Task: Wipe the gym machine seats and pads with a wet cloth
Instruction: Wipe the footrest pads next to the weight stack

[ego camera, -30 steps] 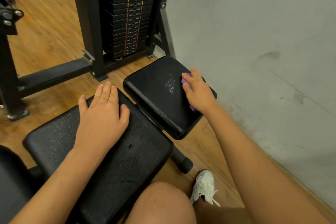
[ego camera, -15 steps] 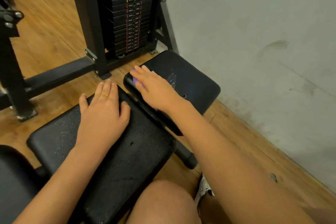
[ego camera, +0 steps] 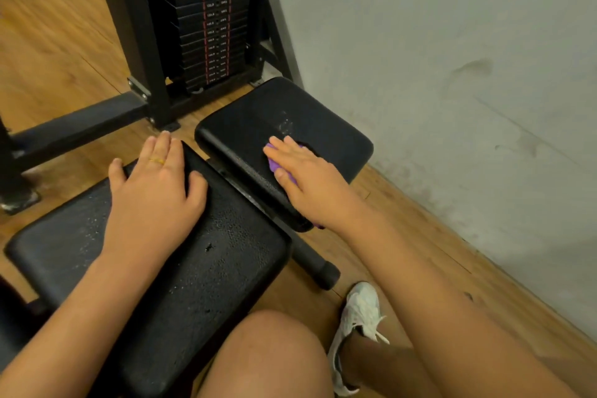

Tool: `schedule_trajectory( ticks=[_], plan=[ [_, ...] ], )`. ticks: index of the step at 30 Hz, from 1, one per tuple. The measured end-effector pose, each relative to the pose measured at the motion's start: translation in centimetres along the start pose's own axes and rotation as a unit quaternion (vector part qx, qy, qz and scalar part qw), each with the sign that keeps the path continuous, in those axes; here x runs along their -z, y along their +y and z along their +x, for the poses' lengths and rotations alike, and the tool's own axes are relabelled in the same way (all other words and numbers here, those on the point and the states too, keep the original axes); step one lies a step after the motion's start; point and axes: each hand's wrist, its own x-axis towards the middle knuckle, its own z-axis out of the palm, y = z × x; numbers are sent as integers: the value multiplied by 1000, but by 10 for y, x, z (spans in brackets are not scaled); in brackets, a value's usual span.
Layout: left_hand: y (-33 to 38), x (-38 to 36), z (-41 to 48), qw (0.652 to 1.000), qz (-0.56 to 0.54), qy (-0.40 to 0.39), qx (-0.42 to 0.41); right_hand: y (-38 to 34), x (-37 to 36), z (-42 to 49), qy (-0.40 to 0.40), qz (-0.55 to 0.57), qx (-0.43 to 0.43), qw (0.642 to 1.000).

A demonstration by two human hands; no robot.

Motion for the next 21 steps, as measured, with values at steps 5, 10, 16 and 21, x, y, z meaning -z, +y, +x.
schedule_trajectory(
  ticks=[5,10,16,21],
  plan=[
    [-1,2,-1,1000,5,-3,-5,-46,-17,106,-9,-27,44,999],
    [2,4,-1,1000,7,-13,-7,-40,-16,96,19,-17,40,999],
    [2,0,-2,1000,-5,-9,-4,-2,7,-42,-4,-16,-72,997],
    [1,-2,0,1000,-6,-9,0,-25,-2,16,4,-45,-28,999]
  ],
)
